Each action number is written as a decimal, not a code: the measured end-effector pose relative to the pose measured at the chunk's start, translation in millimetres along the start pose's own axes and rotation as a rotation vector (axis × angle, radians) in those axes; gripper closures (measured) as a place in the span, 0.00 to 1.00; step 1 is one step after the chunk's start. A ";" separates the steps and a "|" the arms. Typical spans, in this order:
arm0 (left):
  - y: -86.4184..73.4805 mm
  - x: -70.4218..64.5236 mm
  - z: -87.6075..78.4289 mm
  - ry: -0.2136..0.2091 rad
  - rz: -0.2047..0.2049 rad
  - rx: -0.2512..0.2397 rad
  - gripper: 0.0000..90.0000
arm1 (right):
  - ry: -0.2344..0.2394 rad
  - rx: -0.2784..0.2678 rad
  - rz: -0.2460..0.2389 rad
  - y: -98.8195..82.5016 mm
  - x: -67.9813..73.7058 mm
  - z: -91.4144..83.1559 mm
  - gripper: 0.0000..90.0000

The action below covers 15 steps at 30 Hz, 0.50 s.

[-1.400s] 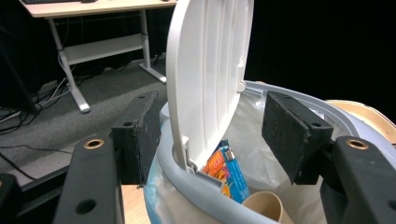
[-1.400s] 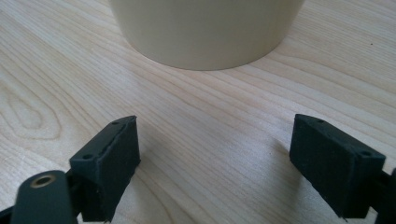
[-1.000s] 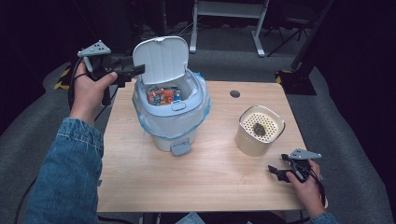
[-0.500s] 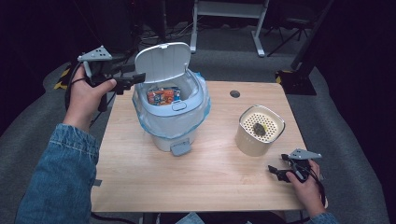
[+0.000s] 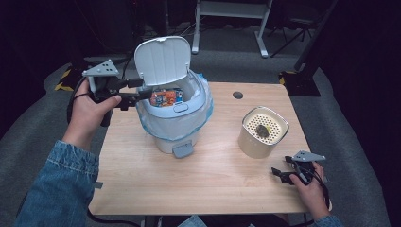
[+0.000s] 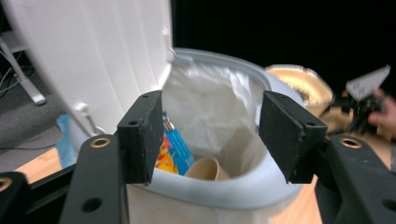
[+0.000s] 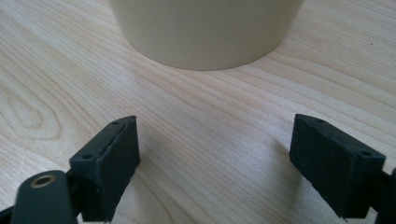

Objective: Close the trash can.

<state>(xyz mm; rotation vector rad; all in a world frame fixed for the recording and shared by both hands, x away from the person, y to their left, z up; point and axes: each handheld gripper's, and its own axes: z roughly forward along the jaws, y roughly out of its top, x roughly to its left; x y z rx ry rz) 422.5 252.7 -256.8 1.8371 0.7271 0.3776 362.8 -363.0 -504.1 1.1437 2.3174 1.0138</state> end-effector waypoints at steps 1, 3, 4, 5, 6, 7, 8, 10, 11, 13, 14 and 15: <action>0.3 4.4 -0.8 0.017 -0.005 0.001 0.45 | 0.000 0.000 -0.001 -0.1 -0.1 0.0 0.18; 1.3 13.6 -1.3 0.060 -0.024 0.005 0.42 | 0.000 0.000 -0.001 -0.1 -0.1 0.0 0.18; 2.3 18.1 -1.5 0.085 -0.034 0.005 0.41 | 0.000 0.000 0.000 0.0 -0.1 0.0 0.18; 3.4 22.3 -1.5 0.110 -0.045 0.000 0.40 | 0.000 0.000 -0.001 -0.1 -0.1 0.0 0.18; 4.7 26.6 -1.1 0.128 -0.058 -0.009 0.39 | 0.000 0.000 -0.001 0.0 -0.1 0.0 0.18; 6.2 30.5 -0.2 0.140 -0.064 -0.019 0.37 | 0.000 0.000 -0.001 0.0 -0.1 0.0 0.18; 8.0 33.9 1.1 0.150 -0.063 -0.027 0.37 | 0.000 0.000 -0.001 0.0 -0.1 0.0 0.18; 12.7 39.2 4.6 0.157 -0.060 -0.054 0.36 | 0.000 0.000 -0.001 -0.1 -0.2 0.0 0.18; 15.2 40.9 6.6 0.149 -0.057 -0.063 0.36 | 0.000 0.000 -0.001 0.0 -0.1 0.0 0.18; 20.0 41.7 11.0 0.124 -0.052 -0.073 0.37 | 0.000 0.000 -0.001 -0.1 -0.1 0.0 0.18; 22.2 40.8 13.0 0.112 -0.049 -0.079 0.37 | 0.000 0.000 -0.001 -0.1 -0.1 0.0 0.18; 24.4 39.1 14.5 0.115 -0.042 -0.077 0.36 | 0.000 0.000 -0.001 -0.1 -0.1 0.0 0.18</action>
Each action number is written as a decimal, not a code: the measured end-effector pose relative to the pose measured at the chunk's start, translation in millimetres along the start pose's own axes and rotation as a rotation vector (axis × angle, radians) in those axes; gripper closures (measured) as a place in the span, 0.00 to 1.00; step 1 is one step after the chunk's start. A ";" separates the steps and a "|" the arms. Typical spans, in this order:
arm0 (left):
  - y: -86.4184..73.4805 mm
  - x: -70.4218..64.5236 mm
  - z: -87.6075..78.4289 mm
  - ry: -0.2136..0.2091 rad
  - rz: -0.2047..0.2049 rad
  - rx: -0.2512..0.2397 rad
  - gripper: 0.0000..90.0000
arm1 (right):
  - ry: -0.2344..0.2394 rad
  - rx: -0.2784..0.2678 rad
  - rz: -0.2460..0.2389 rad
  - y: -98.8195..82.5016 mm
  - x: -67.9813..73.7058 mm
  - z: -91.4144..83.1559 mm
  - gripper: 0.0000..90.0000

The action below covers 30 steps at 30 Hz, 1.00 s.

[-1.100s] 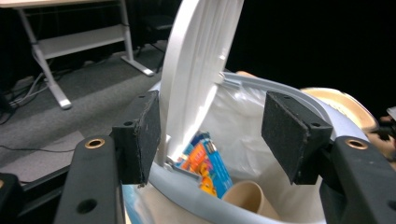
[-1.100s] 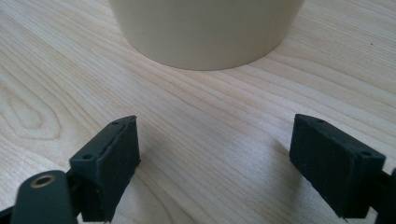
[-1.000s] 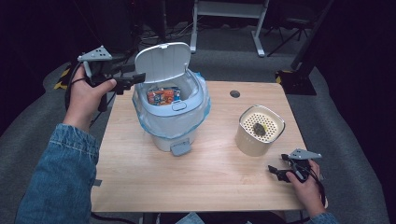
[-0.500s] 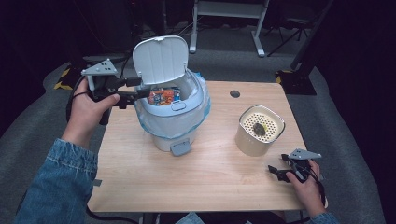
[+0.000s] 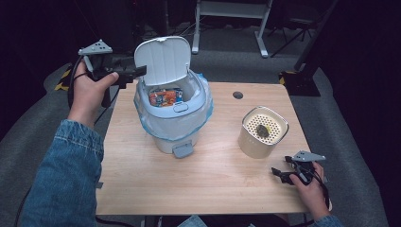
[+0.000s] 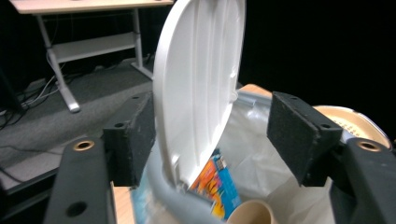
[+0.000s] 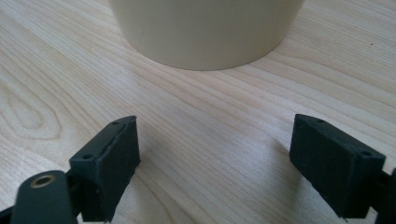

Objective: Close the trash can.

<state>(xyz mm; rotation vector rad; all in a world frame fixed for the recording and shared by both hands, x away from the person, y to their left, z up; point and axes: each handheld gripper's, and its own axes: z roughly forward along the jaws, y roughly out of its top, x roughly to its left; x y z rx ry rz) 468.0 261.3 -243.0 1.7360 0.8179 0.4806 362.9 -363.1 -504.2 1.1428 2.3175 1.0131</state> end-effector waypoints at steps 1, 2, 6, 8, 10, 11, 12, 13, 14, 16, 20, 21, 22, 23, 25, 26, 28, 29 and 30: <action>1.3 -2.0 0.9 0.005 0.012 0.004 0.34 | 0.000 0.000 0.000 0.0 0.0 0.0 0.18; 2.2 -3.7 1.1 -0.001 0.018 0.011 0.35 | 0.000 0.000 0.000 0.0 0.0 0.0 0.18; 1.5 -12.5 -1.4 -0.102 0.010 0.025 0.43 | 0.000 0.000 -0.001 -0.1 -0.1 0.0 0.18; 0.3 -21.0 -1.9 -0.124 0.043 0.055 0.40 | 0.000 0.000 -0.001 -0.1 -0.1 0.0 0.18; -0.6 -30.1 -2.4 -0.156 0.065 0.073 0.40 | -0.001 0.000 -0.002 -0.1 -0.1 0.0 0.18; -1.1 -34.5 -2.5 -0.174 0.073 0.076 0.40 | 0.000 0.000 -0.001 -0.1 -0.1 0.0 0.18; -1.6 -38.9 -2.4 -0.190 0.076 0.078 0.40 | 0.000 0.000 -0.002 0.0 -0.1 0.0 0.18; -2.2 -43.0 -2.0 -0.203 0.082 0.085 0.40 | -0.001 0.000 -0.001 -0.1 -0.1 0.0 0.18; -3.1 -46.8 -1.2 -0.212 0.088 0.095 0.40 | -0.001 0.000 -0.002 -0.1 -0.1 0.0 0.18; -5.8 -53.2 1.5 -0.220 0.097 0.117 0.40 | -0.001 0.000 -0.002 -0.1 -0.1 0.0 0.18; -12.4 -58.6 8.5 -0.259 0.072 0.153 0.45 | 0.000 0.000 -0.001 0.0 0.0 0.0 0.18; -14.1 -58.8 10.5 -0.266 0.060 0.157 0.46 | 0.000 0.000 -0.002 -0.1 -0.1 0.0 0.18; -15.5 -58.4 12.1 -0.268 0.052 0.165 0.47 | -0.001 0.000 -0.002 -0.1 -0.1 0.0 0.18; -16.7 -57.7 13.8 -0.271 0.044 0.175 0.50 | -0.001 0.000 -0.001 0.0 -0.1 0.1 0.18; -18.6 -55.8 17.3 -0.271 0.025 0.196 0.54 | -0.001 0.000 -0.001 0.0 -0.1 0.1 0.18; -19.3 -54.6 19.2 -0.265 0.019 0.202 0.56 | 0.000 0.000 -0.001 0.0 -0.1 0.1 0.18; -20.5 -53.1 22.6 -0.243 0.006 0.208 0.59 | 0.000 0.000 -0.001 0.0 -0.1 0.1 0.18; -20.8 -52.6 24.4 -0.227 0.002 0.210 0.60 | -0.001 0.000 -0.001 0.0 -0.1 0.1 0.18; -20.8 -51.8 26.1 -0.211 0.009 0.216 0.61 | 0.000 0.000 -0.001 0.0 -0.1 0.1 0.18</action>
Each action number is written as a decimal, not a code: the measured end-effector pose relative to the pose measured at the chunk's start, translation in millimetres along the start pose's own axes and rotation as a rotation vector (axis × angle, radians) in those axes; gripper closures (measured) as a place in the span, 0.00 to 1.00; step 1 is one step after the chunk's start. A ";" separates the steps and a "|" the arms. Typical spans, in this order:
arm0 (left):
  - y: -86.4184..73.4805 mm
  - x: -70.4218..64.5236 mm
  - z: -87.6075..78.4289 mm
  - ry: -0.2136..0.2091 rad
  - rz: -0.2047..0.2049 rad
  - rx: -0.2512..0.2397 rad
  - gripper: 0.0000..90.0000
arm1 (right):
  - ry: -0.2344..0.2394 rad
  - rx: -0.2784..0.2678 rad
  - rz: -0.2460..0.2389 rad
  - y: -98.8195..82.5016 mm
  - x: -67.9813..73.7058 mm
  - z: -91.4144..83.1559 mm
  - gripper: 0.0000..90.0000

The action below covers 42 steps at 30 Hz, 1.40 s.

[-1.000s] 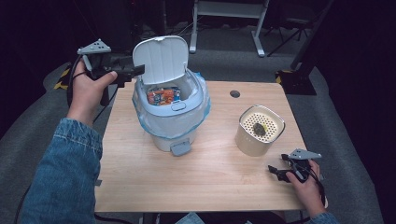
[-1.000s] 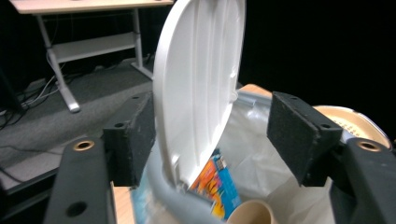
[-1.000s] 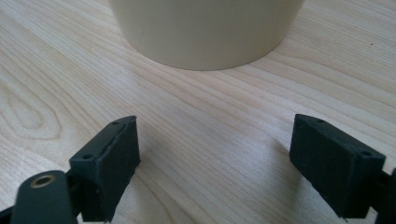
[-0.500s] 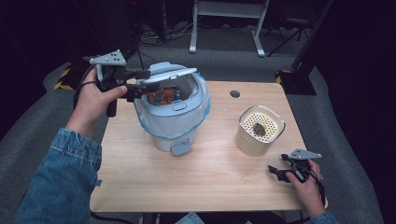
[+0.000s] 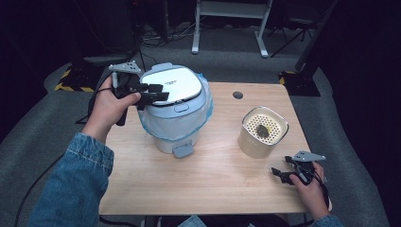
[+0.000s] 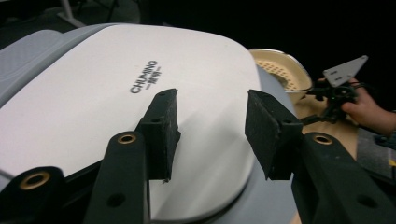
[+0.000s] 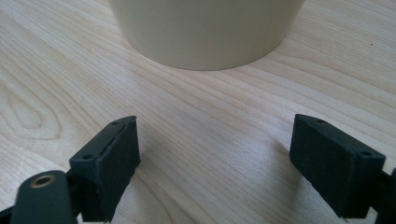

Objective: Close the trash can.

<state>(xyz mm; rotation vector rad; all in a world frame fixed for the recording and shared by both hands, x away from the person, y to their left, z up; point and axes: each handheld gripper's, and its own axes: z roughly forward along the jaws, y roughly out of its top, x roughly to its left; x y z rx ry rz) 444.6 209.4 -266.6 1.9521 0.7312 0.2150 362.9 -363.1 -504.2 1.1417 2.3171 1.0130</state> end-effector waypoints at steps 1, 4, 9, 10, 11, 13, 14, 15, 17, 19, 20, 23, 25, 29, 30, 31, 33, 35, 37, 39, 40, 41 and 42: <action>0.3 0.0 2.4 0.018 -0.002 0.007 0.61 | 0.000 0.000 0.000 0.0 0.0 0.0 0.18; 1.2 -0.9 7.1 0.043 0.024 0.015 0.61 | 0.000 0.000 0.000 0.0 0.0 0.0 0.18; 2.6 -6.2 12.1 0.089 0.085 0.024 0.58 | 0.000 0.000 -0.001 0.0 0.0 0.0 0.18; 2.2 -7.8 13.3 0.102 0.098 0.024 0.58 | 0.000 0.000 -0.001 0.0 -0.1 0.0 0.18; 1.6 -9.0 14.7 0.108 0.097 0.017 0.58 | 0.000 0.001 -0.002 0.0 -0.1 0.0 0.18; 1.1 -10.0 15.4 0.117 0.106 0.014 0.59 | 0.000 0.000 -0.001 0.0 0.0 0.0 0.18; 0.9 -9.8 15.3 0.116 0.111 0.014 0.59 | 0.000 0.000 -0.001 0.0 0.0 0.0 0.18; 0.9 -9.5 15.2 0.114 0.115 0.016 0.59 | 0.000 0.000 -0.002 -0.1 -0.1 0.0 0.18; 1.3 -9.5 15.0 0.112 0.121 0.023 0.59 | 0.000 0.001 -0.002 -0.1 -0.1 0.0 0.18; 0.6 -11.0 15.9 0.128 0.155 0.044 0.61 | 0.000 0.000 -0.001 0.0 0.0 0.0 0.18; 0.2 -12.2 16.5 0.132 0.149 0.038 0.64 | 0.000 0.001 -0.002 -0.1 -0.1 0.0 0.18; -0.1 -14.0 16.4 0.145 0.150 0.035 0.65 | 0.000 0.000 -0.002 0.0 -0.1 0.0 0.18; -1.0 -12.9 16.2 0.140 0.137 0.024 0.64 | 0.000 0.000 0.000 0.0 0.0 0.0 0.18; -3.7 -10.4 16.0 0.151 0.105 0.003 0.48 | 0.000 0.000 0.000 0.0 0.0 0.0 0.18; -4.5 -10.1 15.7 0.144 0.103 -0.005 0.45 | 0.000 0.000 0.000 0.0 0.0 0.0 0.18; -4.8 -10.1 15.1 0.133 0.098 -0.004 0.43 | 0.000 0.000 0.000 0.0 -0.1 0.0 0.18; -5.0 -11.6 12.8 0.121 0.092 -0.016 0.40 | 0.000 0.000 0.000 0.0 -0.1 0.0 0.18; -5.3 -13.5 9.9 0.106 0.092 -0.037 0.38 | 0.000 0.000 0.000 0.0 -0.1 0.0 0.18; -5.4 -17.2 6.6 0.089 0.091 -0.053 0.37 | 0.001 0.000 -0.001 0.0 -0.1 0.0 0.18; -5.3 -21.7 2.5 0.074 0.091 -0.077 0.36 | 0.001 0.000 0.000 0.0 0.0 0.0 0.18; -5.3 -24.0 0.2 0.067 0.088 -0.089 0.35 | 0.001 0.000 0.000 0.0 -0.1 0.0 0.18; -5.4 -26.4 -2.3 0.059 0.085 -0.100 0.34 | 0.001 0.000 0.000 0.0 -0.1 0.0 0.18; -5.8 -28.9 -4.9 0.054 0.081 -0.112 0.33 | 0.001 0.000 0.000 0.0 -0.1 0.0 0.18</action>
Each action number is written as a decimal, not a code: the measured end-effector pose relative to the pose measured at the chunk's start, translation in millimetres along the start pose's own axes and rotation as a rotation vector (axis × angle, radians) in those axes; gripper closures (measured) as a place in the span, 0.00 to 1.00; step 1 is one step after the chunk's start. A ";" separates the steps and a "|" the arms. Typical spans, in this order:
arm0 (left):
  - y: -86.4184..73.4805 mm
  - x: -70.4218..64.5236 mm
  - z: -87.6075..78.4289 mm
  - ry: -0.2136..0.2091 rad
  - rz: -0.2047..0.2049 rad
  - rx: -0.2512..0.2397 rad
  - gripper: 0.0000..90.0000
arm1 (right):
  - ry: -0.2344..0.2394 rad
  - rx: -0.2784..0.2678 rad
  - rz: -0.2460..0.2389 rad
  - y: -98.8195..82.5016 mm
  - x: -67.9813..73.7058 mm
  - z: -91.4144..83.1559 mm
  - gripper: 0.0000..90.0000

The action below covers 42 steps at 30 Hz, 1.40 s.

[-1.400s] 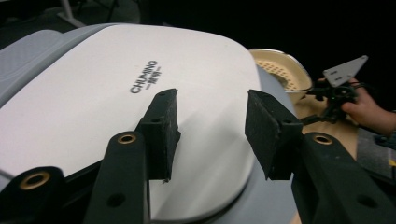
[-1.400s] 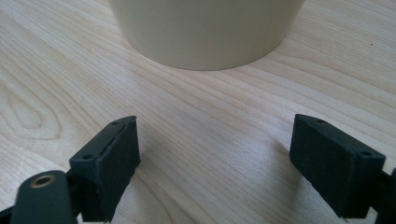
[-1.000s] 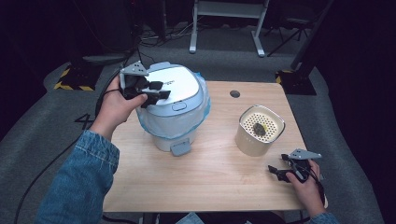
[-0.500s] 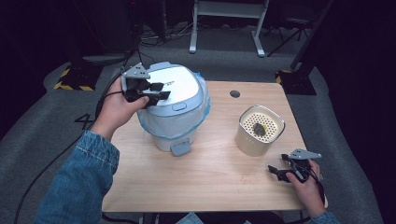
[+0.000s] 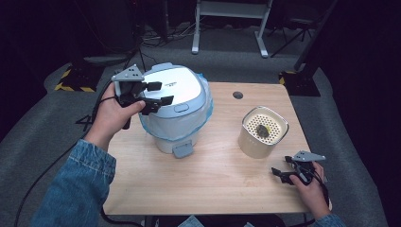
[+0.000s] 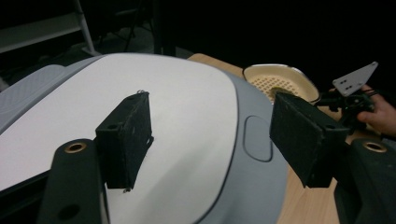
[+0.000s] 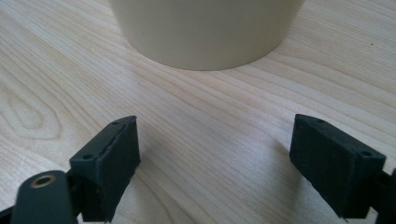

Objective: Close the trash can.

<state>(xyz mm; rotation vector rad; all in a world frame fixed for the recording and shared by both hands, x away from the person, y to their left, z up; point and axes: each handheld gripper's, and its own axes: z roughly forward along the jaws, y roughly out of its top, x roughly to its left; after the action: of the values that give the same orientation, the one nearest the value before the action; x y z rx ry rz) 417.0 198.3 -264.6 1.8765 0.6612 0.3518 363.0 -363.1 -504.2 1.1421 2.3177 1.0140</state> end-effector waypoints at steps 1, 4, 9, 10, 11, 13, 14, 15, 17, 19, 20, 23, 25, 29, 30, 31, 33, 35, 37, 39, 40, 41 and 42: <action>-0.2 -2.0 -2.4 -0.009 -0.001 -0.010 0.33 | 0.000 0.000 0.000 0.0 0.0 0.0 0.18; -2.4 -7.9 -8.8 -0.018 -0.002 -0.017 0.32 | 0.000 0.000 -0.001 0.0 0.0 0.0 0.18; -9.3 -16.4 -16.6 -0.023 0.006 -0.021 0.33 | 0.000 0.000 0.000 0.0 0.0 0.0 0.18; -11.0 -18.1 -18.2 -0.023 0.005 -0.021 0.33 | 0.000 0.000 0.000 0.0 0.0 0.0 0.18; -12.7 -19.9 -19.8 -0.019 0.009 -0.018 0.33 | 0.000 0.000 0.000 0.0 0.0 0.0 0.18; -16.2 -23.9 -22.6 -0.013 0.013 -0.009 0.33 | 0.000 0.000 -0.001 0.0 0.0 0.0 0.18; -17.9 -25.9 -24.0 -0.006 0.016 0.002 0.33 | 0.000 0.000 0.000 0.0 0.0 0.0 0.18; -19.8 -28.3 -25.3 0.003 0.014 0.010 0.33 | 0.000 0.000 0.000 0.0 0.0 0.0 0.18; -24.0 -32.7 -28.4 0.002 0.012 0.011 0.32 | 0.005 0.000 0.000 0.1 -0.2 0.1 0.18; -28.9 -37.3 -31.3 0.009 0.010 0.017 0.32 | 0.008 0.000 -0.002 0.2 -0.5 0.2 0.18; -31.7 -39.3 -32.5 0.014 0.012 0.021 0.32 | 0.008 0.000 -0.002 0.2 -0.5 0.3 0.18; -41.4 -44.8 -36.2 0.015 0.005 0.030 0.32 | 0.008 0.000 -0.001 0.3 -0.4 0.3 0.18; -48.6 -48.4 -38.7 0.018 -0.002 0.027 0.32 | 0.009 0.000 -0.002 0.3 -0.5 0.3 0.18; -66.5 -54.3 -43.0 0.019 -0.020 0.008 0.32 | 0.008 0.000 -0.002 0.3 -0.4 0.3 0.18; -70.3 -55.5 -42.7 0.016 -0.029 0.003 0.32 | 0.009 0.000 -0.002 0.3 -0.4 0.3 0.18; -75.1 -57.2 -42.1 0.013 -0.031 0.004 0.32 | 0.009 0.000 -0.001 0.3 -0.4 0.3 0.18; -84.1 -61.1 -41.0 0.003 -0.029 0.006 0.31 | 0.008 0.000 -0.002 0.3 -0.4 0.3 0.18; -92.0 -65.1 -40.2 -0.014 -0.017 0.005 0.31 | 0.008 0.000 -0.002 0.3 -0.4 0.3 0.18; -99.5 -68.5 -39.6 -0.027 -0.011 0.003 0.31 | 0.008 0.000 -0.002 0.3 -0.4 0.3 0.18; -107.2 -71.7 -39.2 -0.026 -0.002 0.001 0.31 | 0.008 0.000 -0.002 0.3 -0.4 0.3 0.18; -111.5 -73.7 -38.7 -0.025 -0.004 -0.003 0.31 | 0.008 0.000 -0.002 0.3 -0.4 0.3 0.18; -116.3 -75.5 -38.3 -0.025 -0.006 -0.007 0.31 | 0.008 0.000 -0.002 0.3 -0.4 0.3 0.18; -121.6 -77.5 -37.5 -0.027 -0.013 -0.015 0.31 | 0.008 0.000 -0.002 0.3 -0.4 0.3 0.18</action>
<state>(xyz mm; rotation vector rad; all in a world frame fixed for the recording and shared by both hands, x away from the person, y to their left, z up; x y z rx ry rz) 301.0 214.8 -356.8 1.8591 0.6508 0.3209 363.5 -363.2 -504.2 1.1378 2.3247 1.0194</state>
